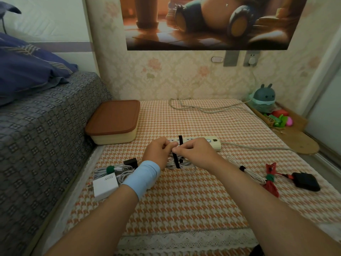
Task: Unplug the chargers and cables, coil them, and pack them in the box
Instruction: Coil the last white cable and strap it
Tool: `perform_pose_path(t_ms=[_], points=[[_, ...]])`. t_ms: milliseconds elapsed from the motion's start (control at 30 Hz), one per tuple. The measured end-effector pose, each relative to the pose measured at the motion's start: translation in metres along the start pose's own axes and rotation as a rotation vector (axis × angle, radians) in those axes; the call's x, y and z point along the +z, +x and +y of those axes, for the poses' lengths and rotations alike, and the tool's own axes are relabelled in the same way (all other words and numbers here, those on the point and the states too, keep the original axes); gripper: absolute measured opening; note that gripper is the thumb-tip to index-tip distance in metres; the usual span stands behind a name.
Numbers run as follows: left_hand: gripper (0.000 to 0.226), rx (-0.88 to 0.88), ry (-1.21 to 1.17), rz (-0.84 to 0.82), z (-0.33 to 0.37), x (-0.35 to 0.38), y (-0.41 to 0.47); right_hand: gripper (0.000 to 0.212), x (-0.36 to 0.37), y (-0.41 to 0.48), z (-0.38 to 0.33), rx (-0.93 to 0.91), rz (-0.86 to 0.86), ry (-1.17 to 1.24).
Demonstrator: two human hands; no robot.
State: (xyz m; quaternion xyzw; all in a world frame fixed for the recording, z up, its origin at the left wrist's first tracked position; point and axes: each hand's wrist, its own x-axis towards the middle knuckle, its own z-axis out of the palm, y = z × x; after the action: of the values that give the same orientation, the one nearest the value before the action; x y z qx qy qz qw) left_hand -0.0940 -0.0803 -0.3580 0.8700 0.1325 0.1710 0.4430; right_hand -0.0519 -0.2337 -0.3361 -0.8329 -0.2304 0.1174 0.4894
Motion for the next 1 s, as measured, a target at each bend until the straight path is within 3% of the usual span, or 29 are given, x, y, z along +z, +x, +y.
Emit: perform_pose_path(t_ms=[233, 367, 433, 500, 633, 800, 900, 1000], points=[[0.048, -0.035, -0.121, -0.110, -0.001, -0.013, -0.003, 0.009, 0.003, 0.003, -0.004, 0.047, 0.003, 0.040], [0.027, -0.008, -0.212, -0.217, -0.004, -0.021, -0.004, 0.015, 0.001, 0.001, -0.002, 0.040, 0.031, 0.024], [0.022, -0.013, -0.250, -0.177, -0.004, -0.020, -0.004, 0.013, 0.000, 0.000, -0.004, 0.006, 0.035, 0.000], [0.023, 0.003, -0.204, -0.066, -0.005, -0.016, -0.003, 0.013, 0.000, 0.000, -0.008, 0.009, 0.041, 0.025], [0.020, 0.108, -0.067, 0.066, -0.005, -0.010, -0.004, 0.034, 0.002, 0.005, -0.009, 0.130, 0.094, 0.057], [0.015, 0.303, 0.088, -0.028, -0.003, -0.009, -0.004, 0.026, -0.001, 0.006, -0.003, 0.361, 0.101, 0.143], [0.013, 0.339, 0.172, -0.080, 0.000, -0.003, -0.006, 0.023, -0.006, 0.005, -0.001, 0.393, 0.088, 0.150], [0.012, 0.321, 0.145, -0.127, 0.003, 0.003, -0.010, 0.050, -0.010, 0.004, -0.002, 0.337, 0.097, 0.131]])
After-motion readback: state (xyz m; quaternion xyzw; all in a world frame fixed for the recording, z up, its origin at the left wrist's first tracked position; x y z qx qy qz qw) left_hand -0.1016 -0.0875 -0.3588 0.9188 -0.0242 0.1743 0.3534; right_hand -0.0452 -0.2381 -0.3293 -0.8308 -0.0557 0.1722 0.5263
